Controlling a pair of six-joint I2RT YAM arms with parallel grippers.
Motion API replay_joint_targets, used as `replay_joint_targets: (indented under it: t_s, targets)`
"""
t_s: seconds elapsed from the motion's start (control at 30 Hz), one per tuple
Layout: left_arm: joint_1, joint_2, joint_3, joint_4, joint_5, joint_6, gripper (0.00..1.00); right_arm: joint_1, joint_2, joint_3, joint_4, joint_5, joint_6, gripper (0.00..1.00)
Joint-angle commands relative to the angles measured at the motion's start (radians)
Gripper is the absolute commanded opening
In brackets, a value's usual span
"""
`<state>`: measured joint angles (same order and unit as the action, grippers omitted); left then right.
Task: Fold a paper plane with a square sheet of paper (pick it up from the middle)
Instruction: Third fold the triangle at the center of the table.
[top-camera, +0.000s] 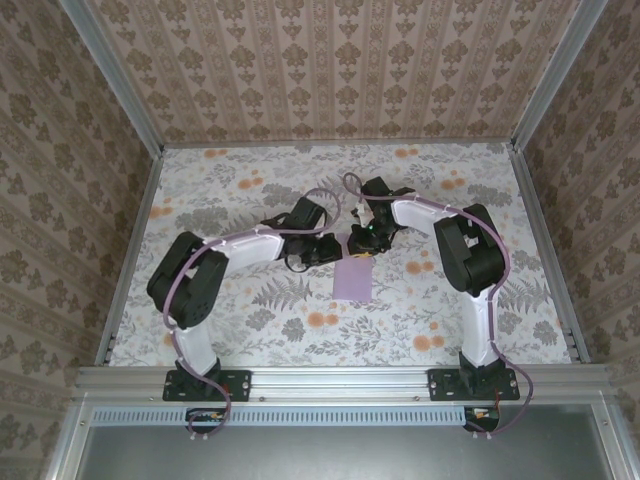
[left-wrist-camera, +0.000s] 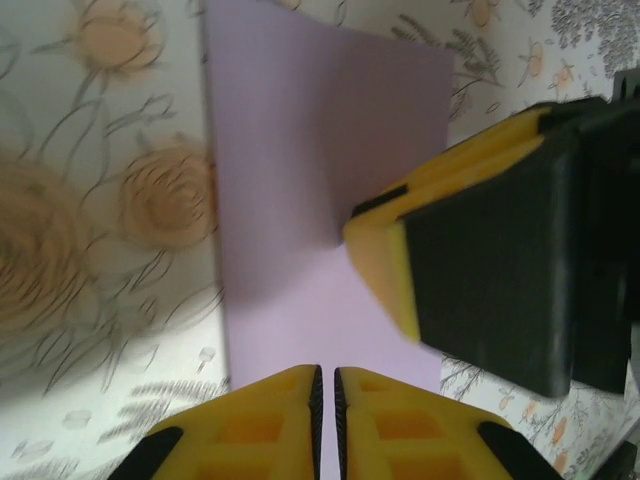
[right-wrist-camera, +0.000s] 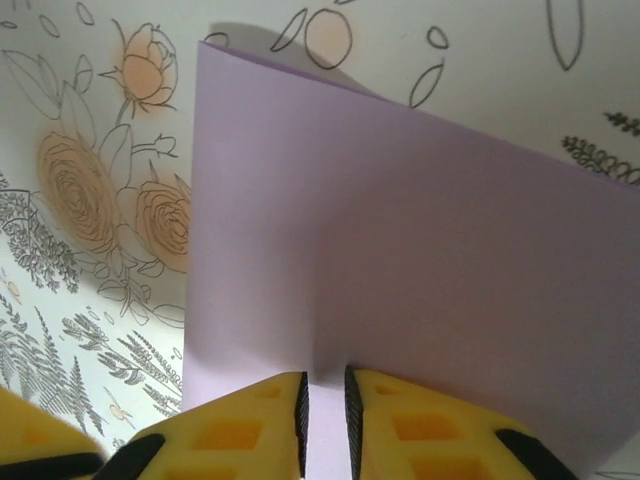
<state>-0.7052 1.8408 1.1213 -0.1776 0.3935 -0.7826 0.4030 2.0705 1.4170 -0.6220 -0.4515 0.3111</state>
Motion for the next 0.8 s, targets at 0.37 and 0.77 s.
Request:
replay_joint_targets:
  t_s: [0.37, 0.77]
  targets:
    - [0.028, 0.170, 0.114, -0.005, 0.066, 0.061, 0.06, -0.050, -0.454, -0.452, 0.249, 0.016, 0.265, 0.46]
    - [0.036, 0.124, -0.023, 0.038, -0.060, -0.040, 0.05, -0.049, -0.555, -0.681, 0.408, -0.102, 0.389, 0.54]
